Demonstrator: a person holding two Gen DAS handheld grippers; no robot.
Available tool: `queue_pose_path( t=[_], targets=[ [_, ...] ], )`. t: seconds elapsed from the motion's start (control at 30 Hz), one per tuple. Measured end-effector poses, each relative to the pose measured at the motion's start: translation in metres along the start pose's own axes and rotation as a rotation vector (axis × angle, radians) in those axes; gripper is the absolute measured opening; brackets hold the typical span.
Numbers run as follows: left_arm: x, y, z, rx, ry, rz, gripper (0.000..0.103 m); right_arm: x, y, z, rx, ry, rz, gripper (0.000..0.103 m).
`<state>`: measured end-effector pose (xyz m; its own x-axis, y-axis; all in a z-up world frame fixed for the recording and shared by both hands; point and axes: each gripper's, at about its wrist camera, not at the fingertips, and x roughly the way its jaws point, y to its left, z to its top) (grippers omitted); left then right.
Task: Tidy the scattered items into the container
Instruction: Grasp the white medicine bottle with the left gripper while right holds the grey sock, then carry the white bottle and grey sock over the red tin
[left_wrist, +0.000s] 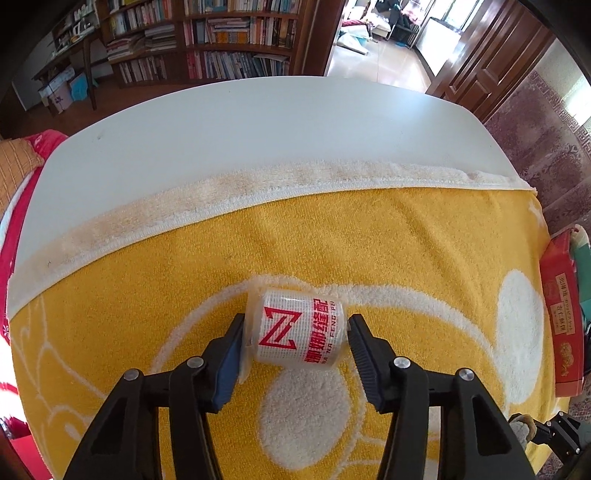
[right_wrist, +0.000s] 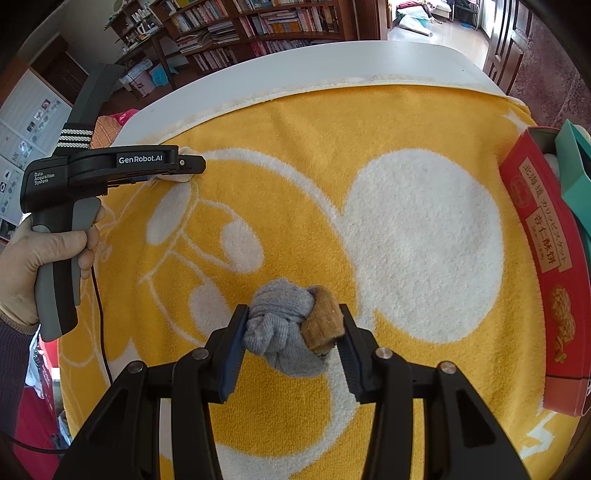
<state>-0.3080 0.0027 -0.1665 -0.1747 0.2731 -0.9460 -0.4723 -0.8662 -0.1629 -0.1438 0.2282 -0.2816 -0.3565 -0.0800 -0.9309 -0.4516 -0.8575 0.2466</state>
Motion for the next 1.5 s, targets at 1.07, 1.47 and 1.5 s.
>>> queue_pose_path(
  t=[1.07, 1.47, 1.5],
  targets=[
    [-0.072, -0.150, -0.027, 0.107, -0.066, -0.197, 0.046, -0.107, -0.094, -0.026, 0.124, -0.177, 0.004, 0.050],
    [-0.088, -0.285, -0.019, 0.251, -0.072, -0.272, 0.046, -0.183, -0.206, -0.029, 0.287, -0.340, -0.058, 0.050],
    [-0.088, -0.293, -0.019, 0.261, -0.073, -0.274, 0.046, -0.186, -0.214, -0.028, 0.301, -0.352, -0.061, 0.050]
  ],
)
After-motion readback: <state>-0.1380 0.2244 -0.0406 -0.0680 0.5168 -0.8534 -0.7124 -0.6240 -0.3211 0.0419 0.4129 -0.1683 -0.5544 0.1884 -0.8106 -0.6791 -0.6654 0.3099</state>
